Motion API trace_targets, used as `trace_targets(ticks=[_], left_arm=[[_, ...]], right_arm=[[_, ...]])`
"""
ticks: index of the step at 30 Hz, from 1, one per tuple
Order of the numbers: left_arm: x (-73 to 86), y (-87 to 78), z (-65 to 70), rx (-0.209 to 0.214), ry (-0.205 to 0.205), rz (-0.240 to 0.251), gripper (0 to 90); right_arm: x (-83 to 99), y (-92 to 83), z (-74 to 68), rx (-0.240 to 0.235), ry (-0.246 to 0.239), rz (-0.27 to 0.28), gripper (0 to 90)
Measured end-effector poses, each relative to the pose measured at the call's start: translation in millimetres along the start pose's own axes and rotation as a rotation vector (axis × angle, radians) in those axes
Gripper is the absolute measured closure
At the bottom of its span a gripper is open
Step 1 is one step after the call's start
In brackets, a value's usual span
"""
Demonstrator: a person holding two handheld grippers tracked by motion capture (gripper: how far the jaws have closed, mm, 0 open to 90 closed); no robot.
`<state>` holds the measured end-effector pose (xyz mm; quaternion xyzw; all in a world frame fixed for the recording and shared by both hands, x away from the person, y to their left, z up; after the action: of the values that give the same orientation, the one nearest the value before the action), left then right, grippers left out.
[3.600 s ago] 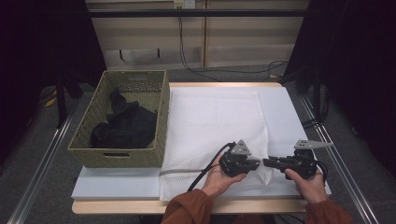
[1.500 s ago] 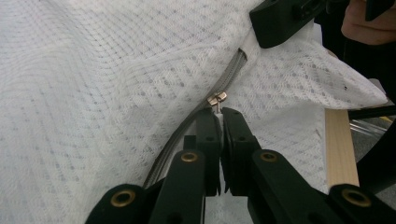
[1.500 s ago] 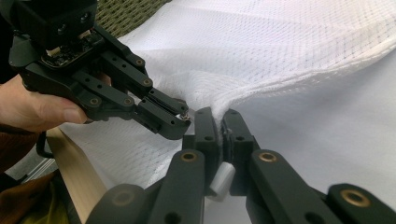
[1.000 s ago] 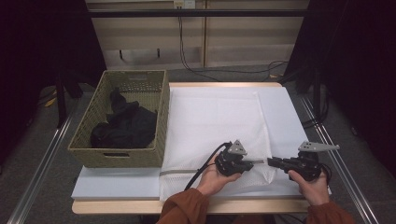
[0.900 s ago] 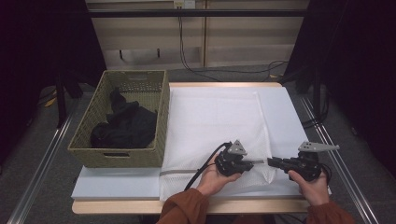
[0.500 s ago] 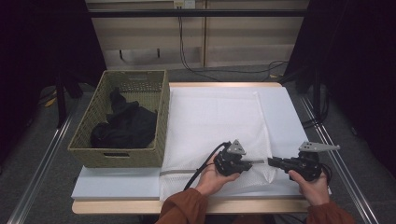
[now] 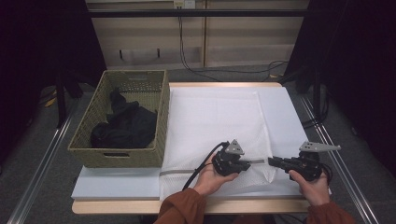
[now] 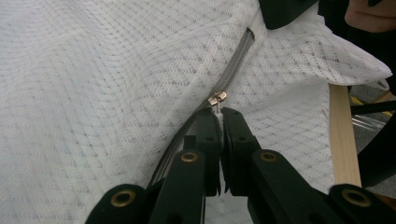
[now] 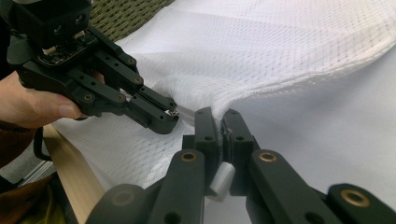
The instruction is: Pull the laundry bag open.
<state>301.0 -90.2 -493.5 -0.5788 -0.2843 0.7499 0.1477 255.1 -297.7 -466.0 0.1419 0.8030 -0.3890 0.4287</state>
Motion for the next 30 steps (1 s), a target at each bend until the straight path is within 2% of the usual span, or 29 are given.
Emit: trace_targets(ticks=[1, 4, 5, 8, 10, 12, 14, 21, 23, 26, 28, 30], left_arm=[[0.3, 0.5, 0.0, 0.006, -0.004, 0.015, 86.5], [0.8, -1.8, -0.9, -0.002, -0.008, -0.001, 86.5], [0.9, -1.4, -1.5, 0.004, -0.011, 0.014, 86.4], [1.4, -2.6, -1.7, 0.005, -0.014, 0.014, 86.5], [1.0, -5.1, 0.2, 0.003, -0.007, -0.003, 86.4], [0.4, -4.8, 0.2, 0.009, -0.006, 0.020, 86.5], [0.5, -5.1, -0.7, 0.008, -0.006, 0.020, 86.5], [1.8, -6.8, -1.7, 0.000, -0.002, -0.009, 86.5], [2.2, -5.2, -1.5, 0.001, -0.006, 0.014, 86.5], [2.5, -5.6, -1.9, -0.003, -0.003, 0.008, 86.5], [2.6, -5.3, -2.3, 0.001, -0.007, 0.023, 86.5], [3.4, -6.8, -2.6, -0.002, -0.004, 0.003, 86.5]], right_arm=[[0.0, -0.1, 0.0, 0.005, -0.002, -0.001, 86.8], [-0.2, -0.1, -0.1, 0.005, -0.004, 0.000, 86.7], [-0.3, -0.2, 0.0, 0.003, -0.003, 0.001, 86.8], [-0.2, -0.3, 0.2, 0.003, 0.001, 0.001, 86.7], [-0.1, -1.0, 0.1, 0.002, -0.005, -0.001, 86.7], [-0.4, -1.4, 0.1, 0.006, -0.002, 0.004, 86.7], [-0.5, -1.9, 0.2, 0.005, -0.002, 0.004, 86.7], [-0.4, -1.3, 0.0, 0.005, 0.001, 0.003, 86.8], [-0.3, -1.0, -0.3, 0.005, 0.001, 0.004, 86.8], [-0.2, -1.3, -0.4, 0.009, 0.001, 0.004, 86.8], [-0.3, -1.7, 0.2, 0.003, 0.001, 0.005, 86.8], [-0.5, -2.1, -0.1, 0.005, 0.002, 0.004, 86.8]])
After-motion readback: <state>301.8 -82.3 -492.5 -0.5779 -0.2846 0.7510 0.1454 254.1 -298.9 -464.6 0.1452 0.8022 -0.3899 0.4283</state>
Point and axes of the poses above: each handheld gripper's, and its own axes: y roughly forward along the jaws, x roughly out of its underside, z roughly to its right, the point moved 4 cm from there along y, roughly forward along the jaws
